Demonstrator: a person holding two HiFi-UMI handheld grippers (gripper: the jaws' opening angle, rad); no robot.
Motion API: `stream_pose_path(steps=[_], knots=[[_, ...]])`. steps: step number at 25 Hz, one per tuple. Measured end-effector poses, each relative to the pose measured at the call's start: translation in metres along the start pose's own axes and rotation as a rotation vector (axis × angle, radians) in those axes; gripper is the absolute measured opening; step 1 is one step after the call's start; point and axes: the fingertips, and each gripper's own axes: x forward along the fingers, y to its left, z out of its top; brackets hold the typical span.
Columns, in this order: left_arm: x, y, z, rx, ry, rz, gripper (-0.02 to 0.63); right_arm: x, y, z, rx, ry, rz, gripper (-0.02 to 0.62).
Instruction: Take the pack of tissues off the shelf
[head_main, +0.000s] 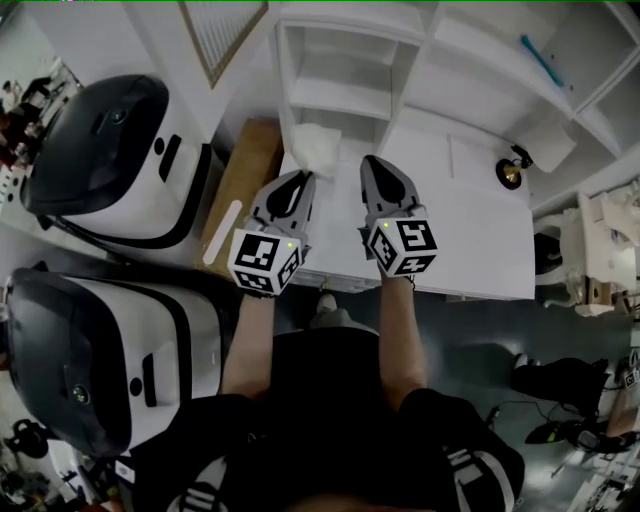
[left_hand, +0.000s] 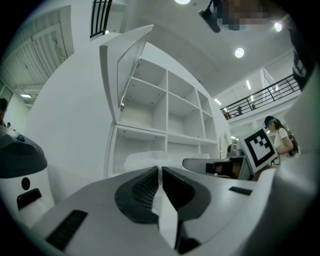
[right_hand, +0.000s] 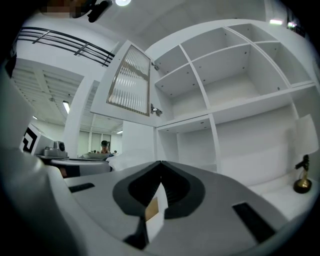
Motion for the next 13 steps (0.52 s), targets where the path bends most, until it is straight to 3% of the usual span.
stream_pose_path(steps=[13], knots=[[-0.043, -0.049, 0.003, 0.005, -0.016, -0.023, 0.032, -0.069, 0.018, -0.004, 0.021, -0.008, -0.009, 0.018]])
